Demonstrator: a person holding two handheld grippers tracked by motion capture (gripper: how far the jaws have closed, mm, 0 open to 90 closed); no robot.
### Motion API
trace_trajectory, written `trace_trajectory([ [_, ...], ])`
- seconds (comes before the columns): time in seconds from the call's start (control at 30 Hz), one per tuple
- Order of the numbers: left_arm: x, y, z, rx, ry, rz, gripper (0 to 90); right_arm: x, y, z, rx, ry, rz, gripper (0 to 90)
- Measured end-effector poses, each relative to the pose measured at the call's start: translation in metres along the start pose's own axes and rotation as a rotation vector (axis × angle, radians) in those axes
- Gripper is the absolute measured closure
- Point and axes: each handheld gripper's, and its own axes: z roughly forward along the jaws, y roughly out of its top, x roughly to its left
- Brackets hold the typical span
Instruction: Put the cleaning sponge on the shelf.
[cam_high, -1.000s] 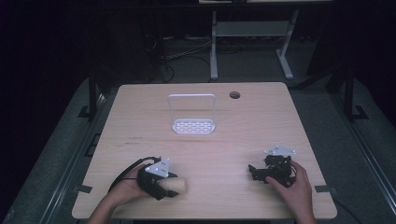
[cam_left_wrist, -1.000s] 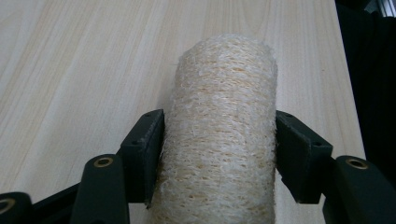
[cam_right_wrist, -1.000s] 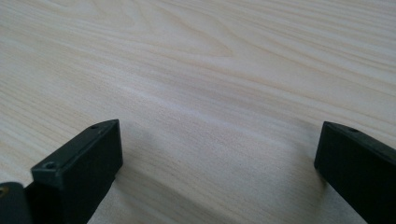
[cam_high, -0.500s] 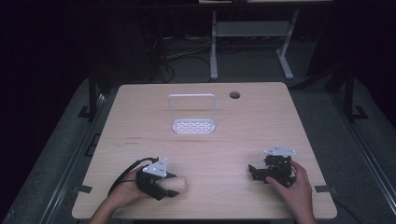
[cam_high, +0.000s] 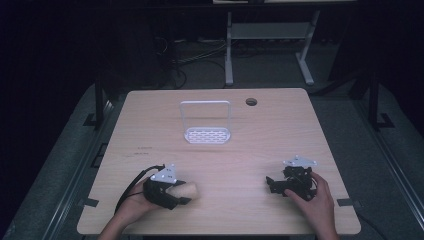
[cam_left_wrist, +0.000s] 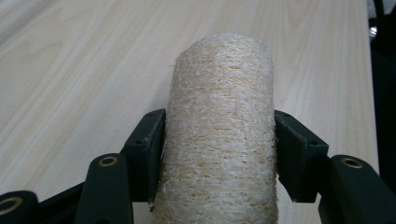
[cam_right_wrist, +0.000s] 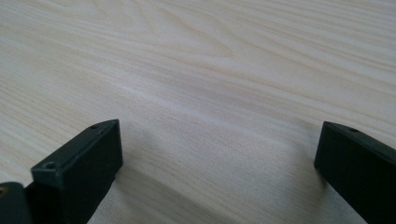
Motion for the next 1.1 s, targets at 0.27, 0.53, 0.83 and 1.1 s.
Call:
trace_trajectory([
  [0.27, -0.001, 0.005, -0.005, -0.029, 0.077, -0.06, 40.6, 0.0, 0.0, 0.0, 0.0, 0.0, 0.0, 0.5],
  [0.53, 0.001, 0.01, -0.004, -0.046, 0.099, -0.085, 40.7, 0.0, 0.0, 0.0, 0.0, 0.0, 0.0, 0.5],
  [0.83, 0.006, 0.018, -0.002, -0.062, 0.119, -0.097, 40.6, 0.0, 0.0, 0.0, 0.0, 0.0, 0.0, 0.5],
  [1.1, 0.012, 0.025, -0.001, -0.07, 0.138, -0.103, 40.6, 0.0, 0.0, 0.0, 0.001, 0.0, 0.0, 0.5],
])
